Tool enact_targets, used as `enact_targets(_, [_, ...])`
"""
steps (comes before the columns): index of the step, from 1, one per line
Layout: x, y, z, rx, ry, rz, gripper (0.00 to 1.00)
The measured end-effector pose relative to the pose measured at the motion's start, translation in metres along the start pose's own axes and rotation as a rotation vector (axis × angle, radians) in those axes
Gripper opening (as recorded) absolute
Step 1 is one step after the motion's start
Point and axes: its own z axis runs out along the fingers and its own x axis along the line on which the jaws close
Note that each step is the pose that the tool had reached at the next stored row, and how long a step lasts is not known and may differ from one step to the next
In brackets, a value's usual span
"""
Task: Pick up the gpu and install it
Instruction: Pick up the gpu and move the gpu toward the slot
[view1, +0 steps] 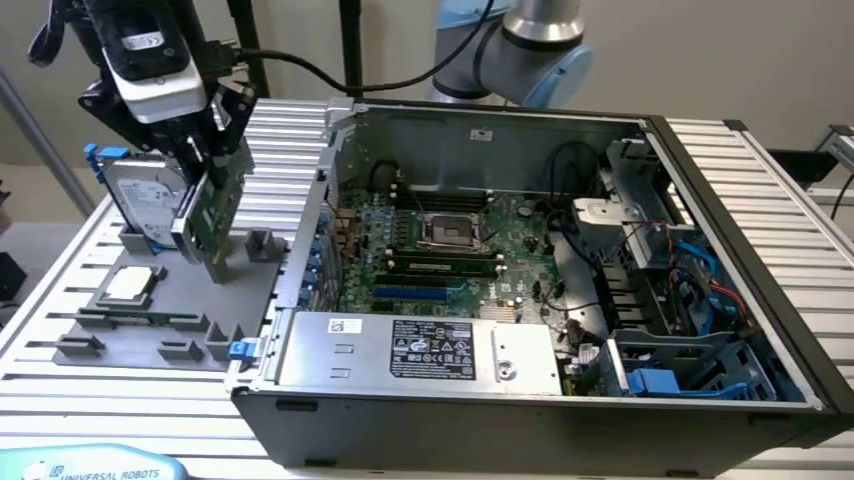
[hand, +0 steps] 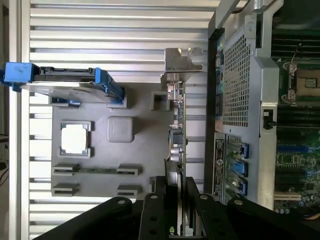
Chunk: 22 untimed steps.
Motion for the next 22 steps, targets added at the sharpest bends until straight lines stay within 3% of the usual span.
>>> enact_targets(18, [-0.082, -0.0013, -0.0800, -0.0013, 0.0080, 0.000, 0.27])
enact_targets(22, [-0.101, -0.0011, -0.0900, -0.0020, 0.0098, 0.001, 0.27])
